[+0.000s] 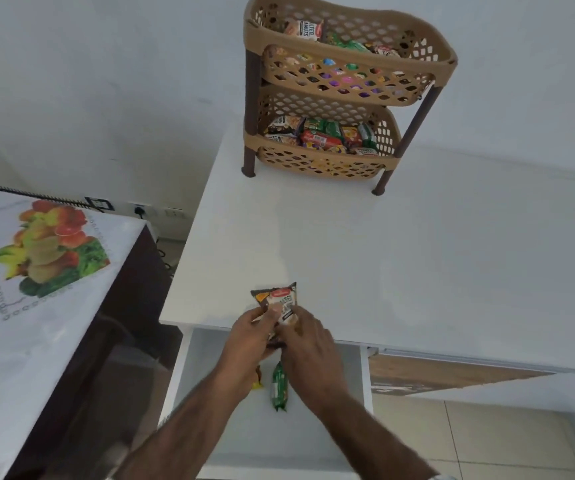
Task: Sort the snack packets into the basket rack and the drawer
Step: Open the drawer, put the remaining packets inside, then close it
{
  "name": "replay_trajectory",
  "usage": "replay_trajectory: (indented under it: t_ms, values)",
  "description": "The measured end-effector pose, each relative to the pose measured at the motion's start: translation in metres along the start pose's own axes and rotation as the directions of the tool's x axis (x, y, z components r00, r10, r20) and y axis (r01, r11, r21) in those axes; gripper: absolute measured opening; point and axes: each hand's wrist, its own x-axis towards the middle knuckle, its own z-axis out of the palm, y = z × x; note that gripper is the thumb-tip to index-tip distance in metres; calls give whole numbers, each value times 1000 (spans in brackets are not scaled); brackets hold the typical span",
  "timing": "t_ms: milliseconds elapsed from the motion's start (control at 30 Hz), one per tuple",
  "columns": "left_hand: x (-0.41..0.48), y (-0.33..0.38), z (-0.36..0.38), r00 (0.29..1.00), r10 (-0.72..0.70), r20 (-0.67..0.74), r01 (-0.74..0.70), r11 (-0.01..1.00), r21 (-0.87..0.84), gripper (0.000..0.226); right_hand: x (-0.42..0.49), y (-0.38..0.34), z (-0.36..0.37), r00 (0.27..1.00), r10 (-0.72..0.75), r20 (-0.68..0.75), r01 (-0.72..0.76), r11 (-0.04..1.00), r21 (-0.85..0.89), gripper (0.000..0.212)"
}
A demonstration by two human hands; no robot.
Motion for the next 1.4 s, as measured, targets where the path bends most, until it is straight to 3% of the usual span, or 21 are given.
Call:
replay_trajectory:
  t_ms: [133, 300, 400, 633, 767, 933, 1033, 1133, 1200, 1300, 1400]
  values:
    - [-14, -15, -30, 996, -89, -33, 85, 992, -93, 35, -24, -9, -4, 972, -226, 60, 229, 972, -58, 55]
    - [-26, -51, -56, 990, -141, -21, 141, 990, -17, 43, -56, -2, 8, 923, -351, 156, 357, 934, -13, 73]
    - [-21, -70, -63, 983, -183, -32, 184, 982, 47, 30, -75, 3, 16, 945, -291, 146, 291, 956, 26, 82]
    - [40, -120, -82, 933, -96, -346, 238, 887, 395, 17, -102, 17, 22, 999, 32, 33, -35, 994, 102, 63]
    - [81, -118, -81, 915, -17, -402, 257, 793, 553, 28, -124, 20, 41, 998, 15, 64, -20, 997, 77, 54]
    - [130, -137, -85, 837, -209, -505, 378, 889, 259, 43, -131, 24, 55, 994, -30, 104, 22, 997, 80, 45]
    - [150, -155, -94, 818, -316, -480, 376, 926, 32, 67, -133, 30, 61, 994, -53, 99, 48, 997, 58, 38]
    - [154, -160, -95, 771, -440, -460, 384, 898, -216, 51, -137, 36, 64, 992, -65, 106, 62, 998, 28, 34]
    - [145, -150, -92, 767, -429, -477, 413, 899, -144, 54, -140, 38, 65, 993, -66, 98, 63, 998, 28, 32]
    - [128, -131, -86, 820, -305, -483, 406, 907, 116, 48, -142, 38, 64, 993, -68, 96, 66, 998, 20, 29]
    - [98, -110, -88, 898, -84, -431, 357, 711, 606, 36, -142, 36, 61, 993, -55, 101, 55, 999, 3, 26]
